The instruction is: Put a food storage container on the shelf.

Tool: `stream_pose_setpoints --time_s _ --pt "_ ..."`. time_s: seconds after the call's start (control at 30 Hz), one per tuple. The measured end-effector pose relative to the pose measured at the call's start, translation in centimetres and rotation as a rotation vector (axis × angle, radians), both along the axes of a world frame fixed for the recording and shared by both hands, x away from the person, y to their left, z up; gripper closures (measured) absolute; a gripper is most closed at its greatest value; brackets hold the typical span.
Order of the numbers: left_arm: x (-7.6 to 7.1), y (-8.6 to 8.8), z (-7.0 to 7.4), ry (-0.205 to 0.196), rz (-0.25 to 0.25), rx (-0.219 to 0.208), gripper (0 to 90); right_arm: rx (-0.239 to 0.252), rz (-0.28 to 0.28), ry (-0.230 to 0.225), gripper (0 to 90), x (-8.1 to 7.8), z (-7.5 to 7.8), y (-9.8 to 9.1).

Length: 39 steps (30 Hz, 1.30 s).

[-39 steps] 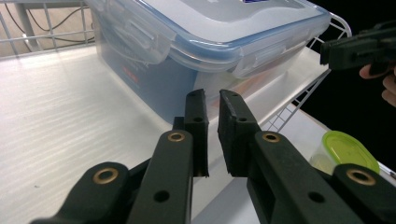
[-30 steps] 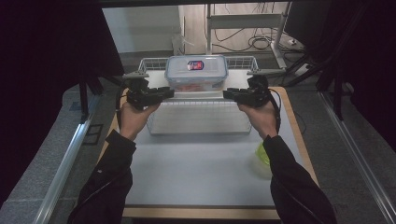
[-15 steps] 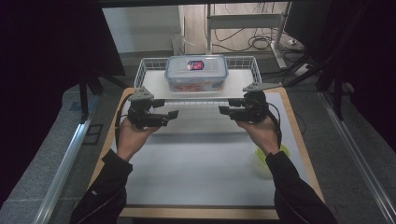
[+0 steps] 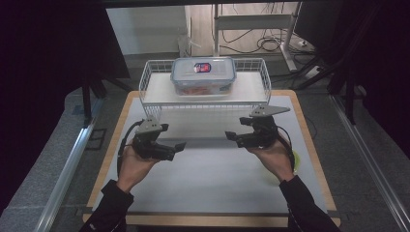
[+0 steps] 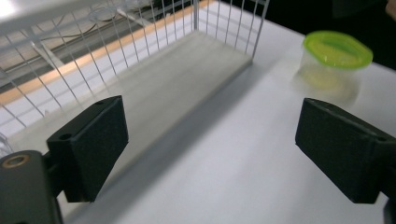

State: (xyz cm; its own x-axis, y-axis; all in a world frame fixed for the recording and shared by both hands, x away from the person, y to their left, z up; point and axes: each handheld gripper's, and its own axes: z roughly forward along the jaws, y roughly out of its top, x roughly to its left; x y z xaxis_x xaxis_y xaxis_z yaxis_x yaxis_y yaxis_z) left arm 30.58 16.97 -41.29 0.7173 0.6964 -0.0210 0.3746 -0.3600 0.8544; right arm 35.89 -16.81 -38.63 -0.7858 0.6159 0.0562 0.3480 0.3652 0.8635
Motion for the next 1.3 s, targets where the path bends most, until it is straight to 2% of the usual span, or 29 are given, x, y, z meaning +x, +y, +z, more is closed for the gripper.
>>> stream_pose_setpoints --time_s 0.2,0.37,0.67,0.8,0.93,0.97,1.1,1.2,1.3 --pt "-1.5 -0.1 -1.6 0.002 0.006 0.005 3.3 -0.021 0.001 0.0 11.8 -1.4 -1.6 -0.4" --pt "-2.9 0.2 -2.9 -0.008 0.014 -0.006 2.7 -0.035 -0.001 0.015 8.6 -2.2 -2.6 -0.8" --pt "-4.9 0.3 -4.9 -0.038 0.015 0.023 0.7 -0.047 -0.003 0.022 6.3 -4.3 -4.6 -1.4" --pt "-5.5 0.3 -6.3 -0.027 0.018 0.036 0.0 -0.045 -0.012 0.03 6.3 -5.4 -5.5 -1.8" --pt "-6.0 0.3 -7.6 -0.02 0.019 0.085 0.0 -0.055 -0.014 0.037 6.2 -6.5 -6.5 -2.2" --pt "-6.1 0.2 -8.0 -0.016 0.02 0.084 0.0 -0.055 -0.014 0.037 6.2 -6.5 -6.5 -2.2" --pt "-6.5 0.3 -9.3 0.021 0.015 0.096 0.0 -0.075 -0.013 0.057 6.3 -7.3 -7.7 -2.5" --pt "-6.8 0.4 -9.8 0.026 0.023 0.119 0.0 -0.095 -0.017 0.055 6.4 -7.5 -8.2 -2.7" --pt "-6.9 0.6 -9.8 0.025 0.036 0.104 0.0 -0.109 -0.027 0.061 6.5 -7.6 -8.5 -2.8"
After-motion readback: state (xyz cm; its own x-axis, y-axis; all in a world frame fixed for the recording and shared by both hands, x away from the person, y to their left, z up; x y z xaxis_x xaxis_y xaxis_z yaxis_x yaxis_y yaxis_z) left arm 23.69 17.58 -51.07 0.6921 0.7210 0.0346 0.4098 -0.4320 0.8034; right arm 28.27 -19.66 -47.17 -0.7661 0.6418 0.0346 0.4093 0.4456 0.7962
